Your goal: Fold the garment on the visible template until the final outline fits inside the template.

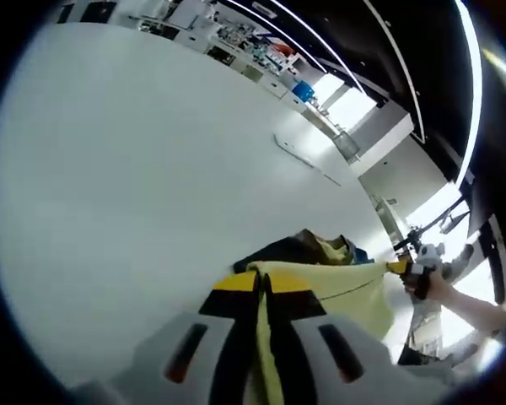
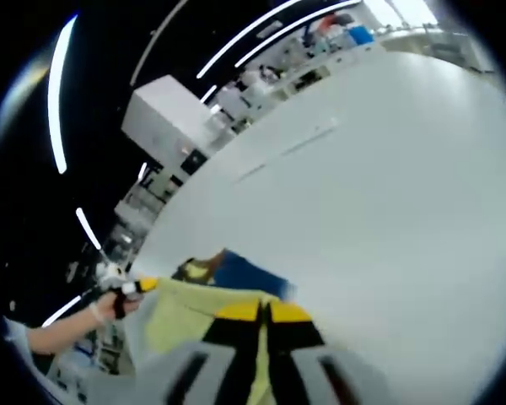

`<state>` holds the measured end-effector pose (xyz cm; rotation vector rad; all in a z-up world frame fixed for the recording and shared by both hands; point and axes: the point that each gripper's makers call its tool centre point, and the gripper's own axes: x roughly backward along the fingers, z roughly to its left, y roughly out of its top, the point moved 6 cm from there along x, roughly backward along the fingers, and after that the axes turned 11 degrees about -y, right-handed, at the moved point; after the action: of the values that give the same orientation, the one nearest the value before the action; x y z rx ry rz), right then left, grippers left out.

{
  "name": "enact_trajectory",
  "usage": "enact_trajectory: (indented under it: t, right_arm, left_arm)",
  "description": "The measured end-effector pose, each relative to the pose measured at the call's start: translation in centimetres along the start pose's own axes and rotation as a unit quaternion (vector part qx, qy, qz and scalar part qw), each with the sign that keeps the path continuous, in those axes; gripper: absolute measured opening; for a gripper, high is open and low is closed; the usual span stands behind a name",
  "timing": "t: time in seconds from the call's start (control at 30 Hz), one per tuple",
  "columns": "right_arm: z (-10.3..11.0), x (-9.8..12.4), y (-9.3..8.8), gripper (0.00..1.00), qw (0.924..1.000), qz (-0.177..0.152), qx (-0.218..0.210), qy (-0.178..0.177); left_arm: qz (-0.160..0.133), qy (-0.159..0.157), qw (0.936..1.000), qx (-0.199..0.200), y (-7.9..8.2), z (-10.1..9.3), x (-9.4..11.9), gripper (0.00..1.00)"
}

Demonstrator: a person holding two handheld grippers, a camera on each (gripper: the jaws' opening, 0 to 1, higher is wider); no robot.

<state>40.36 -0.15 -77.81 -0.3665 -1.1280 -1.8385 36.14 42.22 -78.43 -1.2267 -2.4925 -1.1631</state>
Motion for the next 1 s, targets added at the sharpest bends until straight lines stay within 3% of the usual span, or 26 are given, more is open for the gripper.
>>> enact_trajectory:
  t: [0.27, 0.4, 0.63, 0.83, 1.0]
  right_arm:
    - [0.9, 0.7, -0.3, 0.00, 0.9986, -0.007, 0.050, 0.017]
    - [1.1, 0.8, -0.5, 0.02, 0.9970, -0.007, 0.075, 0.019]
    - [1.1, 0.7, -0.6, 0.35, 0.9896, -0.010, 0.140, 0.028]
    - [1.3, 0.4, -1.1, 0.62, 0.9788, -0.009, 0.203, 0.026]
    - [1.7, 0.6, -1.4, 0.76, 0.9752, -0.010, 0.218, 0.036]
  left_arm:
    - [0.010, -0.030, 0.9991, -0.028, 0.1, -0.5, 0.3, 0.00]
    - [0.014, -0.044, 0.9979, -0.046, 0.1, -0.7, 0.6, 0.05]
    - [0.044, -0.066, 0.9914, -0.104, -0.6, -1.4, 1.2, 0.34]
    - [0.066, -0.080, 0.9841, -0.144, -1.3, -2.3, 1.5, 0.61]
    - [0.066, -0.098, 0.9798, -0.162, -0.9, -2.4, 1.7, 0.79]
